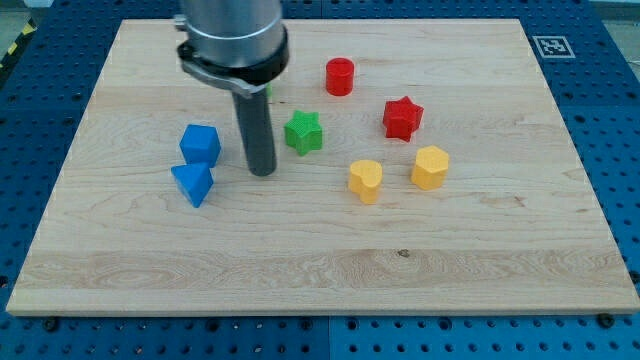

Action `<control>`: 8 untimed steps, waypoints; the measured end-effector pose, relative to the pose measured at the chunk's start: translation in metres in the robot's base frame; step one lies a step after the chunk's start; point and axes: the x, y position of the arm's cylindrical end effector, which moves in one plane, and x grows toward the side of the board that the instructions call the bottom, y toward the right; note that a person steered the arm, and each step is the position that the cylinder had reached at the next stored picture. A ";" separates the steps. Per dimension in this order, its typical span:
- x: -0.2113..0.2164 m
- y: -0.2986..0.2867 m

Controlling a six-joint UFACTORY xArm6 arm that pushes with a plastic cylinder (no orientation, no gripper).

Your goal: Slide the green star closer to the red star

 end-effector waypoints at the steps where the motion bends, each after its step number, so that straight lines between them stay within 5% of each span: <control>1: 0.000 0.008; 8: -0.077 0.063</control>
